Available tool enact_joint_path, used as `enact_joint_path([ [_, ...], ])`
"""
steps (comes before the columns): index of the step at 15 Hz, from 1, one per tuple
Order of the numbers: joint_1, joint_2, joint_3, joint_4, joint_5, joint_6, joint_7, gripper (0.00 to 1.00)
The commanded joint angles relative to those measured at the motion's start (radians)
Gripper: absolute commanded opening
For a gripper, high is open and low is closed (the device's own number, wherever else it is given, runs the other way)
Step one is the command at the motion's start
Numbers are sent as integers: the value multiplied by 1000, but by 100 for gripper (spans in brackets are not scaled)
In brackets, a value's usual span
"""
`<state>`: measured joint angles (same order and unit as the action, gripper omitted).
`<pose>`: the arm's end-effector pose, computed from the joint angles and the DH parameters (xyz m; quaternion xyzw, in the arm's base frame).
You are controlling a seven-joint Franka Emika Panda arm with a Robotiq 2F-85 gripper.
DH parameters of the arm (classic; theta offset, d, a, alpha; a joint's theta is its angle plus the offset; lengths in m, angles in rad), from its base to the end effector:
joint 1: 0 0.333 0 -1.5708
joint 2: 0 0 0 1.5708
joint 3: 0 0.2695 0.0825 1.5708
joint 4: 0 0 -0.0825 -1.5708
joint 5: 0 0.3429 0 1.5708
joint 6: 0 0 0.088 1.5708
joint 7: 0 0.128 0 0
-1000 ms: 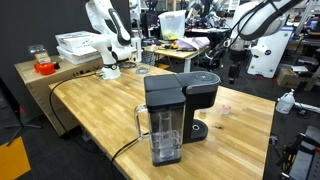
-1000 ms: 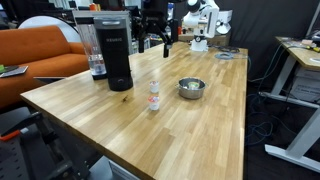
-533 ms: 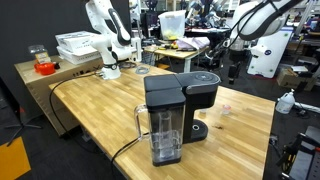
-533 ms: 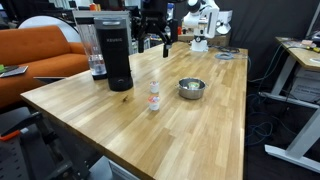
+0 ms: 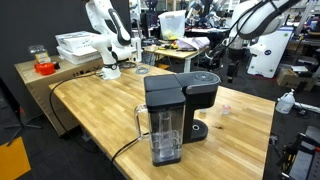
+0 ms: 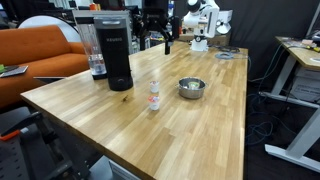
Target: Take the coffee pot out of the pot and put it on the table then open and close the coffee machine chamber
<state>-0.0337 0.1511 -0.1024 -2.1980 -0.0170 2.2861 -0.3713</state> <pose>0.4993 -0.0694 0.2721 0.9918 0.1233 -0.0336 0.0057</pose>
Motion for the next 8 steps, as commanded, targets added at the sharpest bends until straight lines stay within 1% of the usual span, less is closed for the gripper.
enact_joint_path([
  [1,-17,39,22,66,-28,7,29,100],
  [4,-21,90,30,128,-9,0,40,100],
  [8,-30,192,43,236,17,-23,60,100],
])
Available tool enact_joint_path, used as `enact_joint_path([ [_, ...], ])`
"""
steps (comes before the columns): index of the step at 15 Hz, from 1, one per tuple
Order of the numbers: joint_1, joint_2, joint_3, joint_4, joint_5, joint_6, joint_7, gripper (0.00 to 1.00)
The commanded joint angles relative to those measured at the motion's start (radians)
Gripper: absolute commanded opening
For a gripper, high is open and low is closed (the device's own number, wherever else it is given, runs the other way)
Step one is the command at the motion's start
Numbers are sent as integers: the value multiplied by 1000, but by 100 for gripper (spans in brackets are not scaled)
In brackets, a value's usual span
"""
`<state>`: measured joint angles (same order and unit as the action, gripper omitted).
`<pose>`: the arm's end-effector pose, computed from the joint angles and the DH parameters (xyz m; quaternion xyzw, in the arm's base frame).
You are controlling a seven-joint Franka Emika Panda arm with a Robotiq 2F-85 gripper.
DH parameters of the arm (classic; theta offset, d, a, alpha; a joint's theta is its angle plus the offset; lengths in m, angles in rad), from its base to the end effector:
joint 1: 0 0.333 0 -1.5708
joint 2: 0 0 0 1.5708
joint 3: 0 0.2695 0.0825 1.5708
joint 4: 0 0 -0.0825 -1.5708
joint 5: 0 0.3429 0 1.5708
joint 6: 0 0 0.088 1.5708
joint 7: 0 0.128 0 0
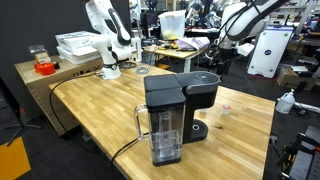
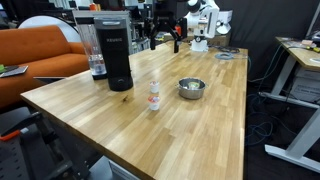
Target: Take the coffee pot out of the pot and put it on the table then open and close the coffee machine chamber
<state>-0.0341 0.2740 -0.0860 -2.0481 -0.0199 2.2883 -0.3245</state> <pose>0.5390 -0.0656 0.2660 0.9936 0.1100 -0.0203 0.0149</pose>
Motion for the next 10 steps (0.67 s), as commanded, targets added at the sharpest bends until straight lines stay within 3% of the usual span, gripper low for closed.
enact_joint_path([
  [1,-31,97,29,119,21,-31,20,100],
  [7,-53,258,33,337,22,-76,50,100],
  [8,-47,220,32,268,1,-24,43,100],
  [10,-50,237,33,284,-1,-24,44,100],
])
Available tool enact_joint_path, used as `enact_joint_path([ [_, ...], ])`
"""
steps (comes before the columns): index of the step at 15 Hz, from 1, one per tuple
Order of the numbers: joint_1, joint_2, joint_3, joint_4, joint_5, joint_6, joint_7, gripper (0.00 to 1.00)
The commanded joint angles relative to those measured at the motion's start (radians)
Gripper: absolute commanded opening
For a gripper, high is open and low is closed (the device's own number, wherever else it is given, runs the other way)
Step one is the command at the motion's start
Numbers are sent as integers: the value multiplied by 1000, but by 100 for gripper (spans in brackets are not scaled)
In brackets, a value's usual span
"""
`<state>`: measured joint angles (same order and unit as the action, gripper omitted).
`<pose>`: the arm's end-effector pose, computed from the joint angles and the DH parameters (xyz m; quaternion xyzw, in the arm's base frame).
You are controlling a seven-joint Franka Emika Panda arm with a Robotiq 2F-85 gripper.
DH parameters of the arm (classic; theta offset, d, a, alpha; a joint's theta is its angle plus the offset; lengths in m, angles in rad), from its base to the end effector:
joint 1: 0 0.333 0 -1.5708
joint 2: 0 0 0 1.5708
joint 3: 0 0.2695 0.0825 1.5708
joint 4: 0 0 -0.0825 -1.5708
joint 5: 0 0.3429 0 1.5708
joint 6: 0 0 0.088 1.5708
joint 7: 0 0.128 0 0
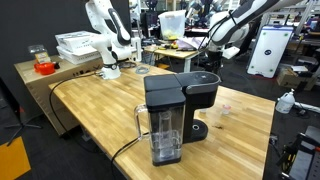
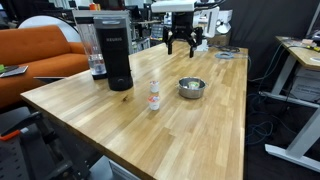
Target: Take the coffee pot out of the pot and put it on the table then open and close the coffee machine chamber
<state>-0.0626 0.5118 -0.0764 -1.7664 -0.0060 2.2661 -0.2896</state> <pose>0.5992 -0.0817 0.2392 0.9964 0.0819 -0.0097 0.0194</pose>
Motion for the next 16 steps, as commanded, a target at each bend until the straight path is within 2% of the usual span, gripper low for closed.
enact_joint_path([
  [1,-21,-2,25,0,-15,-2,9,100],
  [8,-17,4,19,6,-29,7,25,100],
  [16,-38,119,24,105,-41,-22,22,100],
])
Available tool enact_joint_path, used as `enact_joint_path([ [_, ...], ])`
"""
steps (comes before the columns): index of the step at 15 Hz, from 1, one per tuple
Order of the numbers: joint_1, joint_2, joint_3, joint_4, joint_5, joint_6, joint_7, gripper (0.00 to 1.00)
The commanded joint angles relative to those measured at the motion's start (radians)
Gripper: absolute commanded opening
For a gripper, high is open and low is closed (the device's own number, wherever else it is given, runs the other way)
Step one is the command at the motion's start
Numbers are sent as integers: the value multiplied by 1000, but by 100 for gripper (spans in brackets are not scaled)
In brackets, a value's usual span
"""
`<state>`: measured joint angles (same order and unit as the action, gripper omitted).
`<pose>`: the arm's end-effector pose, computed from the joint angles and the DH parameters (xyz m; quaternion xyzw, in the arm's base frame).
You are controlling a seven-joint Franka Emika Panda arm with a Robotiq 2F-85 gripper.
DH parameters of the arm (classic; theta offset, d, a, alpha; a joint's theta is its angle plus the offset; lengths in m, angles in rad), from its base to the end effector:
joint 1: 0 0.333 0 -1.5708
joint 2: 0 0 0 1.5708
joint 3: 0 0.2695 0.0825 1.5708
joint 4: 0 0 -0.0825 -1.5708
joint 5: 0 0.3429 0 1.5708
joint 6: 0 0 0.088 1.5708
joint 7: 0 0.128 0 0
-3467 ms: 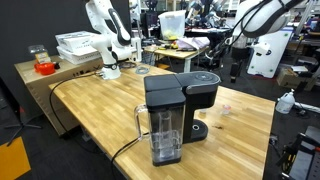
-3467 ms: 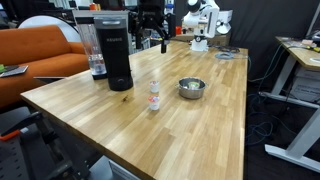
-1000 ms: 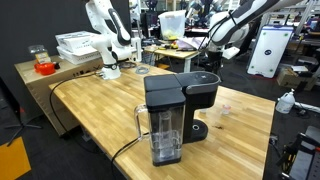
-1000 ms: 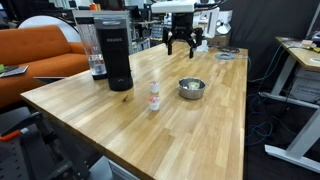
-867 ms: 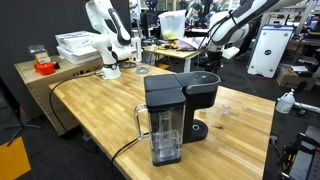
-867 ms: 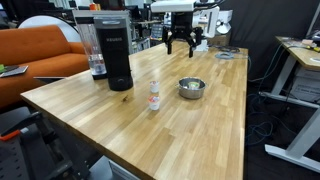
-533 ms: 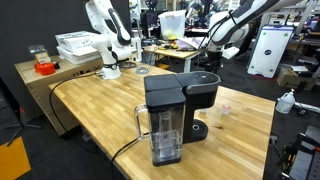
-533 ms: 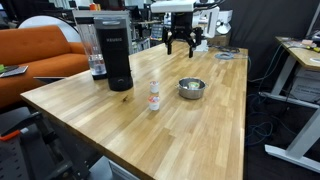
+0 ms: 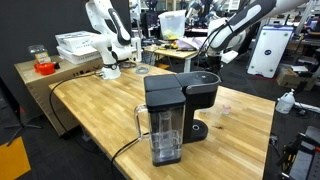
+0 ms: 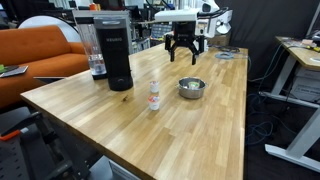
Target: Take the coffee pot out of the pot and put it on the table then open and close the coffee machine chamber
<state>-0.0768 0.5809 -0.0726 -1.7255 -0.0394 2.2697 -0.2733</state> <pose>0.6032 -0.0899 0.2139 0.9960 0.0803 -0.0247 0.0303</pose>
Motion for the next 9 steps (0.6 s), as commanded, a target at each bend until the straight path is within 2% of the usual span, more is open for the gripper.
enact_joint_path([
  [1,-23,73,19,85,-11,-29,7,100],
  [9,-49,242,25,284,-5,-73,-9,100],
])
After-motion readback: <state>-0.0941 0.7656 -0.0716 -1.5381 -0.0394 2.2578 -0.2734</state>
